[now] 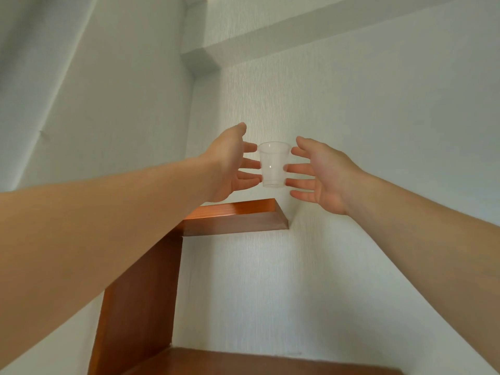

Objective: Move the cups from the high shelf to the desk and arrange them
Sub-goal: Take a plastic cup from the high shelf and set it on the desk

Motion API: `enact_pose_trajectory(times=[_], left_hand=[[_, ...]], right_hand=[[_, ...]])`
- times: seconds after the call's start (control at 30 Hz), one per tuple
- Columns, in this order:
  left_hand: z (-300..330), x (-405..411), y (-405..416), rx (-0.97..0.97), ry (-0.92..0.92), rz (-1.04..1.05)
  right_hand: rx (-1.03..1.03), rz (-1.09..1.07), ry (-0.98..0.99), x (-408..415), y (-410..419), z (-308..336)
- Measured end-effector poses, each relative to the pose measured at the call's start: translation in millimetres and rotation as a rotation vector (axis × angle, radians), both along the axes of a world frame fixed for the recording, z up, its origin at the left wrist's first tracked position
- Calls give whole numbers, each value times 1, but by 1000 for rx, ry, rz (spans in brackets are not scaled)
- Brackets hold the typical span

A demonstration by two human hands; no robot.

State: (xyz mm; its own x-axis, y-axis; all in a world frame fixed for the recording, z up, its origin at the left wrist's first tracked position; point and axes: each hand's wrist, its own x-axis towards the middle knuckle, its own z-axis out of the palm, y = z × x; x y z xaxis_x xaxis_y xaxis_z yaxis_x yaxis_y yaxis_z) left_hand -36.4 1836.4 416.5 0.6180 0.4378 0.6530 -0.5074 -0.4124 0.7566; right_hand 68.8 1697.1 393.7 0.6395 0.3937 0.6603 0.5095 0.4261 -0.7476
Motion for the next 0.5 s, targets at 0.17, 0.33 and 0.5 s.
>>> enact_pose_trajectory(times=[0.17, 0.33, 0.5], left_hand=[[-9, -32, 4, -8, -9, -78], [-27, -59, 7, 56, -48, -32], [-54, -74, 13, 122, -168, -41]], right_hand=[[18, -85, -10, -39, -3, -9], [35, -203, -113, -77, -1, -28], [101, -305, -149, -110, 5, -52]])
